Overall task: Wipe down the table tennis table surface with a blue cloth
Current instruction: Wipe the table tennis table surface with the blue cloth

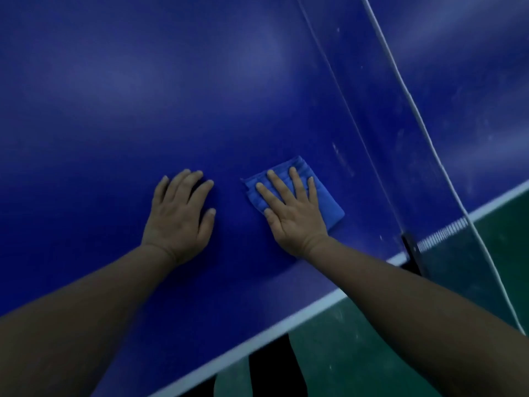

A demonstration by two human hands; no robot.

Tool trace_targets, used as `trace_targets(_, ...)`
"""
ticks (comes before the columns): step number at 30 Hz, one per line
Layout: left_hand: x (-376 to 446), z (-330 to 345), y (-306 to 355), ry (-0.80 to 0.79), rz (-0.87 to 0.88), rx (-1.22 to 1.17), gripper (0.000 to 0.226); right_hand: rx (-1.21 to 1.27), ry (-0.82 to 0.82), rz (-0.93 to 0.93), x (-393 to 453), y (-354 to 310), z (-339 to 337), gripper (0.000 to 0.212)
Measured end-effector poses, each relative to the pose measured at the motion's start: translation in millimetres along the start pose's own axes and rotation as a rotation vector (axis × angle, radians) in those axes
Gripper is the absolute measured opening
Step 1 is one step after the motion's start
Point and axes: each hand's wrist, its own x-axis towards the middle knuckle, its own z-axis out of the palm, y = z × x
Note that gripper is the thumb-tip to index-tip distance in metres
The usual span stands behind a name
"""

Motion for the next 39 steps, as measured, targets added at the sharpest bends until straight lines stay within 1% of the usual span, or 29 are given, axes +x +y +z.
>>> trace_targets(3, 39.4, -7.3, -1.0, 0.099, -0.074, -0.005, 0.062, -0.007, -0.003, -0.015, 52.9, 14.6, -18.4, 0.056)
trace_targets(6, 106.1, -20.8, -6.3, 0.183, -0.198, -0.021, 0.064, 0.0, 0.015, -0.05, 118.7, 25.4, -37.3, 0.058)
trace_targets(9, 174.3, -30.4, -16.4, 0.175, -0.295, -0.021, 0.069, -0.008, 0.04, -0.089, 193.0, 33.4, -56.2, 0.058)
trace_targets(12, 213.3, -24.7, -24.4, 0.127, -0.316, 0.041, 0.077, 0.039, 0.088, -0.088, 262.5, 39.8, -75.9, 0.061)
trace_targets(15, 221.1, -14.0, -26.1, 0.124, -0.293, 0.14, 0.073, 0.072, 0.127, -0.014, 327.7, 45.0, -89.5, 0.058)
trace_targets(19, 220.2, -13.1, -27.5, 0.131, -0.272, 0.142, 0.067, 0.139, 0.104, 0.071, 385.7, 38.2, -112.2, 0.057)
trace_targets(21, 220.6, -13.6, -28.9, 0.148, -0.259, 0.139, 0.066, 0.144, 0.066, 0.041, 391.2, 51.1, -120.5, 0.056)
trace_targets(23, 221.6, -13.6, -29.4, 0.164, -0.248, 0.138, 0.065, 0.09, 0.11, 0.001, 383.3, 67.7, -116.2, 0.055)
trace_targets(25, 221.2, -12.8, -29.0, 0.17, -0.233, 0.142, 0.065, 0.079, 0.168, 0.011, 383.9, 68.6, -110.5, 0.054)
trace_targets(27, 221.7, -13.1, -29.8, 0.182, -0.225, 0.137, 0.066, 0.109, 0.202, 0.005, 418.9, 53.3, -117.1, 0.055)
trace_targets(30, 222.0, -12.1, -30.0, 0.187, -0.218, 0.115, 0.066, 0.127, 0.153, 0.038, 498.0, 35.7, -143.6, 0.061)
trace_targets(33, 221.6, -11.9, -30.0, 0.19, -0.218, 0.105, 0.066, 0.156, 0.114, 0.142, 552.1, 53.0, -162.8, 0.071)
trace_targets(36, 222.0, -13.6, -30.0, 0.164, -0.215, 0.111, 0.066, 0.175, 0.14, 0.242, 556.7, 82.8, -162.5, 0.064)
trace_targets(39, 221.1, -13.5, -29.9, 0.15, -0.226, 0.133, 0.066, 0.208, 0.174, 0.312, 505.9, 106.7, -148.0, 0.061)
